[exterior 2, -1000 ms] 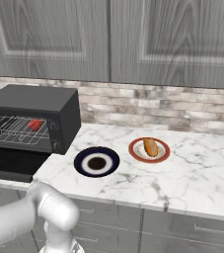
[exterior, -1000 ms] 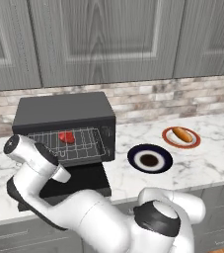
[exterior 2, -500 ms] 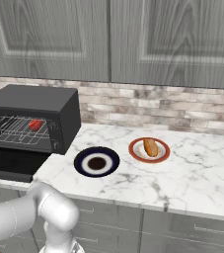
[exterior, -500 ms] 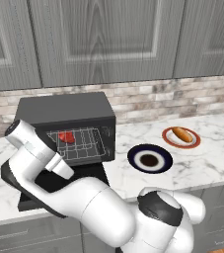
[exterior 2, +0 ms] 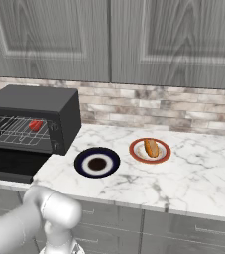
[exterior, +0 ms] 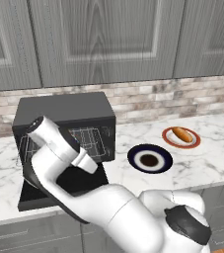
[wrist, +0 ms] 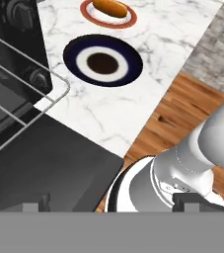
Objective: Open the toaster oven door. Place the hotdog bun on the top rack in the toaster oven and place the steak on the bottom rack.
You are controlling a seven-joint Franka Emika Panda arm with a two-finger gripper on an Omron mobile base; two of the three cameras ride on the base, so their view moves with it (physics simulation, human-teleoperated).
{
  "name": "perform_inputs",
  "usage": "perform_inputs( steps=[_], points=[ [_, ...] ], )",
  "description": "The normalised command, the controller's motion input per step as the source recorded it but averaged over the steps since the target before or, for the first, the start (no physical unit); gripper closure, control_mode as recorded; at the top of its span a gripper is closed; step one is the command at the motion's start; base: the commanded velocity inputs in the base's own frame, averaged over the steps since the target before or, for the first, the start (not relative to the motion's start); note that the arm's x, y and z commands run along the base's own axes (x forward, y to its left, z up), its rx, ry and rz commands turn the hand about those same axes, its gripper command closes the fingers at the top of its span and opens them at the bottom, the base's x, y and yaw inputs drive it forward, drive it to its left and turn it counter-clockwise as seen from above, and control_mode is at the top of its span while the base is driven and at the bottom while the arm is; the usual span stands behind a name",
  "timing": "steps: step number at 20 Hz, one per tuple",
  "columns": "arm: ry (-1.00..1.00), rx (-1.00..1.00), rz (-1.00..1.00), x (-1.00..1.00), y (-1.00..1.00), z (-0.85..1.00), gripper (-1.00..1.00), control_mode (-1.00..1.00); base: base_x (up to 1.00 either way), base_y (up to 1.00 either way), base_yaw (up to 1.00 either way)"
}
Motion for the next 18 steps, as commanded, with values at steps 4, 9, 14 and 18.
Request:
perform_inputs(
  steps=[4,9,14,18],
  points=[
    [0.10,0.07,0.15,-0.11,-0.64,0.18,-1.00,-1.00,0.00,0.00,0.00],
    [0.13,0.01,0.12,-0.04,-0.65,0.16,-1.00,-1.00,0.00,0.00,0.00],
    [0.13,0.00,0.10,0.00,-0.68,0.06,-1.00,-1.00,0.00,0.00,0.00],
    [0.10,0.00,0.08,0.00,-0.70,0.02,-1.00,-1.00,0.00,0.00,0.00]
  ],
)
